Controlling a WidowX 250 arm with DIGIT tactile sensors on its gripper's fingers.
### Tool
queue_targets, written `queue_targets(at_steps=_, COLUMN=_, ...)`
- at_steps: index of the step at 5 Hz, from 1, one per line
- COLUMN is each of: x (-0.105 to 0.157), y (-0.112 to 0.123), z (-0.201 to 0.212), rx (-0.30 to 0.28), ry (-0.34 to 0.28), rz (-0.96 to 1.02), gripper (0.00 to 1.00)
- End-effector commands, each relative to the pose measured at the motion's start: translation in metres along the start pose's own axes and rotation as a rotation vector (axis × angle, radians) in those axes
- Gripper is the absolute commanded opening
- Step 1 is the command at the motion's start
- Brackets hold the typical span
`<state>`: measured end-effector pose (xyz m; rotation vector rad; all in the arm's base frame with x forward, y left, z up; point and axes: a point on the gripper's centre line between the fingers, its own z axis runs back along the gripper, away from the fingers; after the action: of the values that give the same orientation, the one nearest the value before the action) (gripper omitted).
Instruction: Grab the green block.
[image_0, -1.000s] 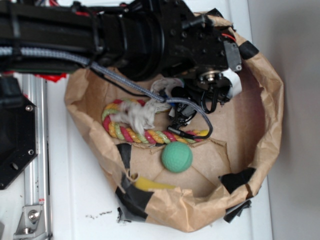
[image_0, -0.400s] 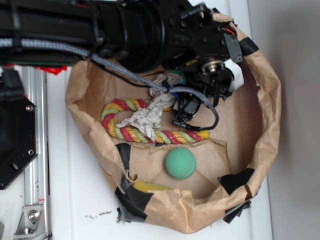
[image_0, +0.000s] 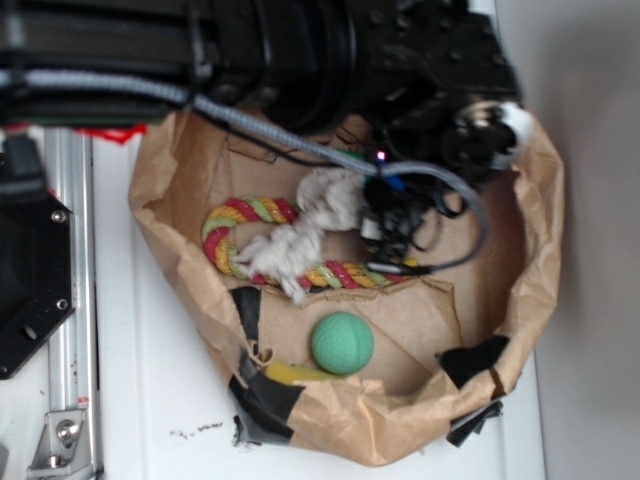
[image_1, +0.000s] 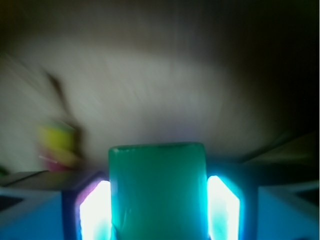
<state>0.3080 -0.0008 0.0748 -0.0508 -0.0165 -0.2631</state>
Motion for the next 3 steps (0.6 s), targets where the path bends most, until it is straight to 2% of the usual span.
queue_targets(at_steps=1, x=0.003, y=-0.046, z=0.068, rx=0.135, ry=-0.071, rz=0.074, gripper=0.00)
queue_targets(at_steps=2, x=-0.009, y=-0.049, z=0.082, rx=0.141, ry=-0.125, rz=0.085, gripper=0.00)
queue_targets(at_steps=3, x=-0.024, y=-0.041, z=0.091, rx=0.154, ry=-0.155, rz=0.130, gripper=0.00)
